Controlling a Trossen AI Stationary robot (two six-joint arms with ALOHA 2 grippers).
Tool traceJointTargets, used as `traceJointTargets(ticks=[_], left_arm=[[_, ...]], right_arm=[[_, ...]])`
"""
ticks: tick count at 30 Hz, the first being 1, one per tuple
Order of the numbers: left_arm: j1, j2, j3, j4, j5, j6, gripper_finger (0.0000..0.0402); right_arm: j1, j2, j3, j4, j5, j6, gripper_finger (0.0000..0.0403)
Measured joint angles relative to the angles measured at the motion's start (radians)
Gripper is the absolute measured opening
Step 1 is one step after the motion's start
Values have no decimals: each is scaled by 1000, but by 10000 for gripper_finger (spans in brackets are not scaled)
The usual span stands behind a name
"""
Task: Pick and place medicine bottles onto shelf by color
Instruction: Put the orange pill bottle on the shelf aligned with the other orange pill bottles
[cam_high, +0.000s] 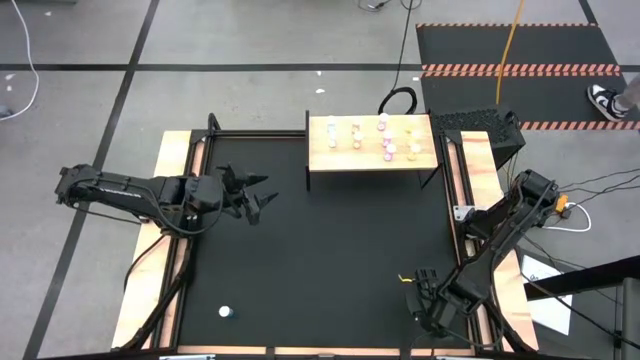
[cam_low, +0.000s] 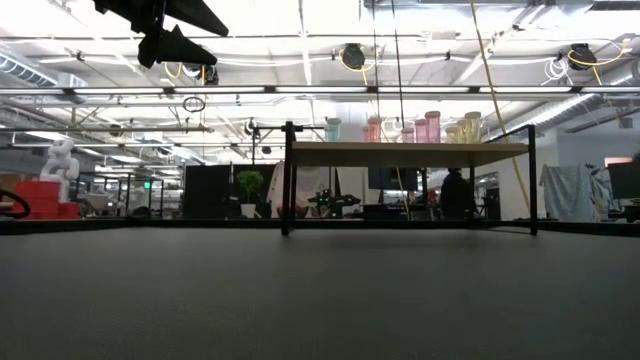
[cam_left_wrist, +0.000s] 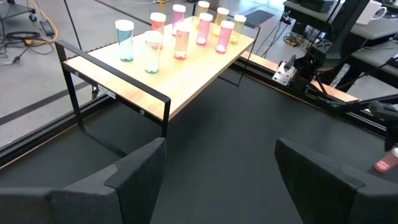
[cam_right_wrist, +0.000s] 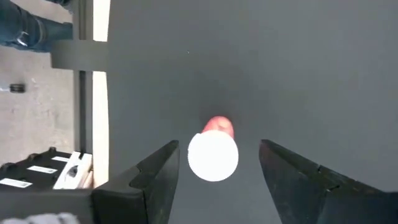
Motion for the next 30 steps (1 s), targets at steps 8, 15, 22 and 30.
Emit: traceJointTargets(ticks=[8,15,22,30], left_arm=[[0,0,0,0,0,-7,303],[0,0,0,0,0,-6,303],[0,0,0,0,0,-6,303],[-5,0,0,0,0,-9,303]], right_arm=[[0,0,-16,22,-2,-18,210],[0,0,-16,22,-2,-45,169],[0,0,-24,27,-2,-44,139],[-4,-5,-69,97,-36,15,121]])
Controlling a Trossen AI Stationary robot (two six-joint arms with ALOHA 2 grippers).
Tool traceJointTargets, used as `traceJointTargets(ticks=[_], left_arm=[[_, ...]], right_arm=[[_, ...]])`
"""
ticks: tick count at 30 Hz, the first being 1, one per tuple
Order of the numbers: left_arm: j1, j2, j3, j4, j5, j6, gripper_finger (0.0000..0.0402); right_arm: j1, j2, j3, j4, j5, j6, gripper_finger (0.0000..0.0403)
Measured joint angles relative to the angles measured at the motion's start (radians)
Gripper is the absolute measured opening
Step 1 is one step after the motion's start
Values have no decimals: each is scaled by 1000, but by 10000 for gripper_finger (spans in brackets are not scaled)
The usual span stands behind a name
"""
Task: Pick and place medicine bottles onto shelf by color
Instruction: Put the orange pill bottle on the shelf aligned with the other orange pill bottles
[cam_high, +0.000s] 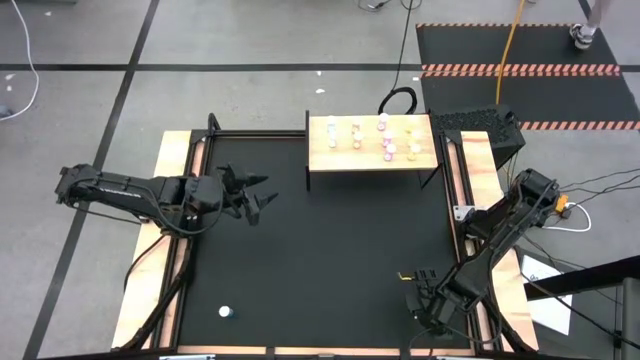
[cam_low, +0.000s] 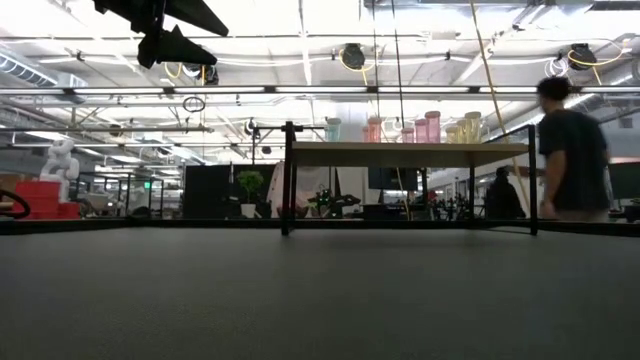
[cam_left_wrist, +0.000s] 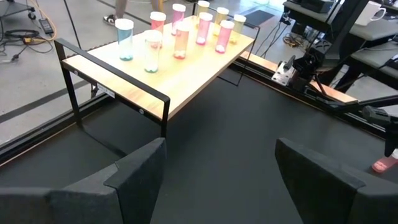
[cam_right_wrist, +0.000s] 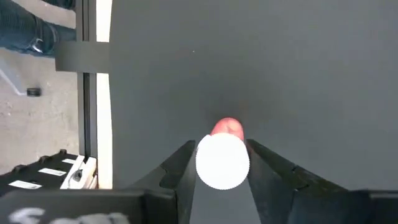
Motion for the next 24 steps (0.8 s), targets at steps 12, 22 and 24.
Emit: traceJointTargets(ticks=[12,22,24], left_arm=[[-20,0,0,0,1,-26,303],[-20,0,0,1,1,-106,303],[-20,0,0,1,1,-121,303]], right_arm=[[-199,-93,123,-158,-19,-92,119],[-690,-83,482,-472,23,-513,119],[-795,-61,552,-475,60,-610,119]])
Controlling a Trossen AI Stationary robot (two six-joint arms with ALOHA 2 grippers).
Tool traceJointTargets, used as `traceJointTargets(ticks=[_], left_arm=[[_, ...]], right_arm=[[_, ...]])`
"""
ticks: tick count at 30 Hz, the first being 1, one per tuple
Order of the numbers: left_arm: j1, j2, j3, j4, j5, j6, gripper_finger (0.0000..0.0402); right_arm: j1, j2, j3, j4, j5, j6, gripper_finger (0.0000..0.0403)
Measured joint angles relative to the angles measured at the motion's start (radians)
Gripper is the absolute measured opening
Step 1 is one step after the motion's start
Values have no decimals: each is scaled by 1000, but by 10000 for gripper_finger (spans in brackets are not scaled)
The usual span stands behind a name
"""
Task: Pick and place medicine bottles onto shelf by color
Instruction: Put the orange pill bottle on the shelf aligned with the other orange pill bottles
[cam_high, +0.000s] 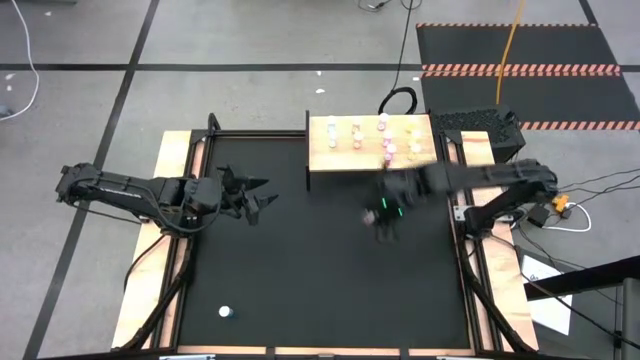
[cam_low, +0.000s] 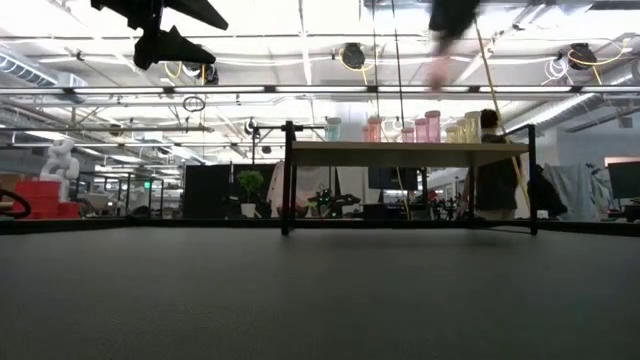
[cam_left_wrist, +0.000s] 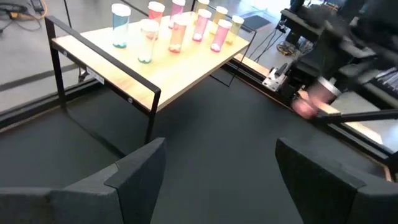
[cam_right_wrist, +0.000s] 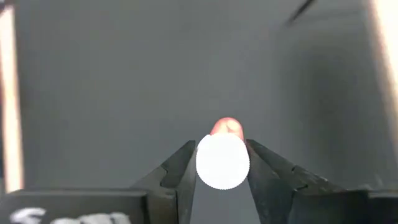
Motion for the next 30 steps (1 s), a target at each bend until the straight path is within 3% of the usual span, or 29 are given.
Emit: traceJointTargets(ticks=[6,12,20,30], left_arm=[[-5,0,0,0,1,-92,303],[-24,0,0,4,2,-114,303],[-9,0,0,6,-6,-115,303],[-25,0,0,-8,-9,-139,303]], right_arm=[[-300,57,152,13,3,-132,119],[-472,123,240,-4,-37,-254,119],[-528,432,559,-226,-73,-312,119],[-545,476,582,-289,-20,-343,119]])
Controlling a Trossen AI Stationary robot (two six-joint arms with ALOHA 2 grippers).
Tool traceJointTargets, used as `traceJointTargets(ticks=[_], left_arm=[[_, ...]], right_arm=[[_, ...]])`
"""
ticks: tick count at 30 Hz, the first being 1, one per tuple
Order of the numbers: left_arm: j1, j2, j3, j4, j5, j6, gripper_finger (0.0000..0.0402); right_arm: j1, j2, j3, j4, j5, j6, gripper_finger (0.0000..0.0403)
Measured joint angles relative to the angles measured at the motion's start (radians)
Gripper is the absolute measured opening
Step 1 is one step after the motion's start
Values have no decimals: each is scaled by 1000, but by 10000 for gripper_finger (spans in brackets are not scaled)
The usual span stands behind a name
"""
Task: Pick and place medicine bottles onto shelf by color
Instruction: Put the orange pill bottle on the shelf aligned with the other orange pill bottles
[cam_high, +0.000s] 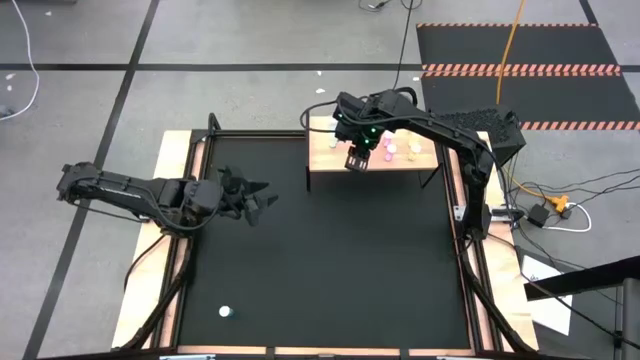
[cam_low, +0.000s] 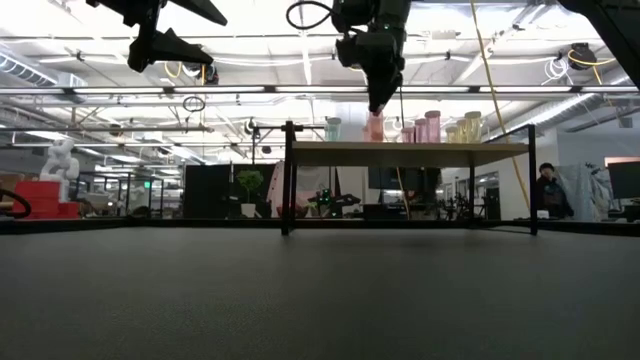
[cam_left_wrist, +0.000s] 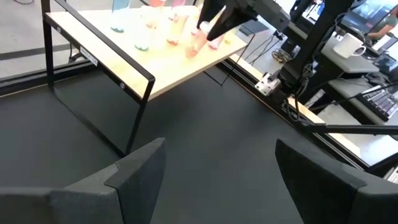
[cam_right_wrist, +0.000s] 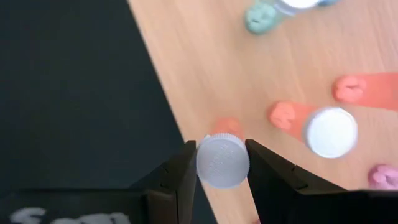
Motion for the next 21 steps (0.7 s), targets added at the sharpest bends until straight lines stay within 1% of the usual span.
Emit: traceJointTargets(ticks=[8,13,21], left_arm=[[0,0,0,0,-1,38,303],[0,0,0,0,-1,40,303],[0,0,0,0,0,40,303]], right_arm=[[-51,0,0,-28,-7,5,119],[-62,0,0,-28,-84,6,119],[-61,0,0,-26,-84,7,140]])
